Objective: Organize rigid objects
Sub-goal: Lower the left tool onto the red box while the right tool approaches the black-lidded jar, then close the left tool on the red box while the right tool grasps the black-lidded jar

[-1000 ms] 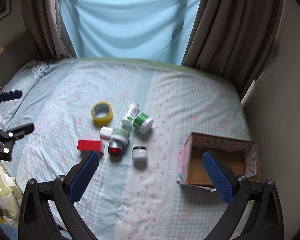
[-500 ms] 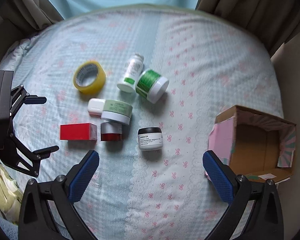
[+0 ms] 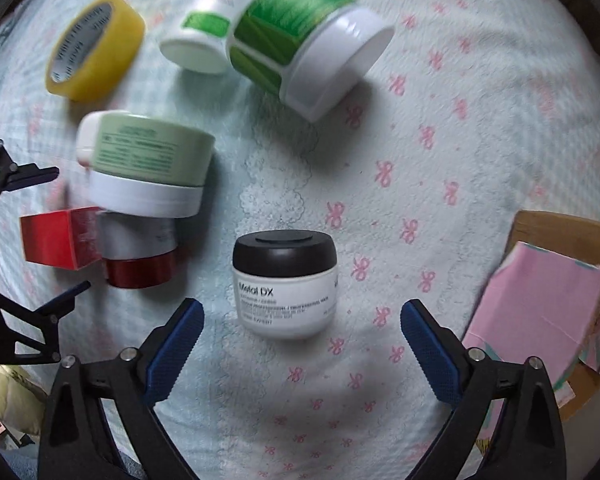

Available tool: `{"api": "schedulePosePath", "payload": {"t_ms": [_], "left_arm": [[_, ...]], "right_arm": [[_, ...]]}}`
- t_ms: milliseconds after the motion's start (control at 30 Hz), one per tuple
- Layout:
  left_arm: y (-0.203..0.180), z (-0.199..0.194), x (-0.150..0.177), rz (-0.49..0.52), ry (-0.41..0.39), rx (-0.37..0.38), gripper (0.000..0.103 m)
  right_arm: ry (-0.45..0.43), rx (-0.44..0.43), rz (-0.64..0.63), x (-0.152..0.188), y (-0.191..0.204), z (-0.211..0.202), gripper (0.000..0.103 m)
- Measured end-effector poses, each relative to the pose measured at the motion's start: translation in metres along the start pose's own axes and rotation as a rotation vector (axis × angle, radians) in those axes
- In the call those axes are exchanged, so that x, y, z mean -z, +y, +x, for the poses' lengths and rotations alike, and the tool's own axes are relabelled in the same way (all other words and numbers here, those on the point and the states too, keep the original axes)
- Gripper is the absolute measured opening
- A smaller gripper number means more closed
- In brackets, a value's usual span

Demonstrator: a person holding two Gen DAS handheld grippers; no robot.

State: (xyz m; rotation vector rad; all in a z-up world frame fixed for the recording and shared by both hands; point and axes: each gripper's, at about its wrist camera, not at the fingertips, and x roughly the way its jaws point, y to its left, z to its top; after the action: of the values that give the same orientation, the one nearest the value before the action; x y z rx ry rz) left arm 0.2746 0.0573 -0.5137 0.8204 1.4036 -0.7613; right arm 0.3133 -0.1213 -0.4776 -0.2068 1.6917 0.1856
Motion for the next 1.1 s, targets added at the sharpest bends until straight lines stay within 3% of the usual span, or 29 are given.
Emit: {"api": "schedulePosePath", "payload": {"t_ms": [267,500,867,1100], "left_arm": [[-0.020,0.006,-0.007,0.090,0.028,-0.014,0.043],[-0.001,-0.007,-0.007,0.064,0.017,0.028,0.042],[0.066,-0.047,0.010,-0.275,-0.105,0.207,0.042],[0.093,-0.106,0.037,-0.427,-0.197,0.256,0.042]], "right_arm": [[0.083,-0.045,0.003,-0.007,0.007,0.025,0.053],[0.067,0.004,-0.017,-0.006,0.024,0.027,0.052],[-0.064,-0.035,0.089,0.005,0.035,-0.006,0.052],[-0.155,-0.088,0.172,0.030,0.021,-0.074,0.052]]}}
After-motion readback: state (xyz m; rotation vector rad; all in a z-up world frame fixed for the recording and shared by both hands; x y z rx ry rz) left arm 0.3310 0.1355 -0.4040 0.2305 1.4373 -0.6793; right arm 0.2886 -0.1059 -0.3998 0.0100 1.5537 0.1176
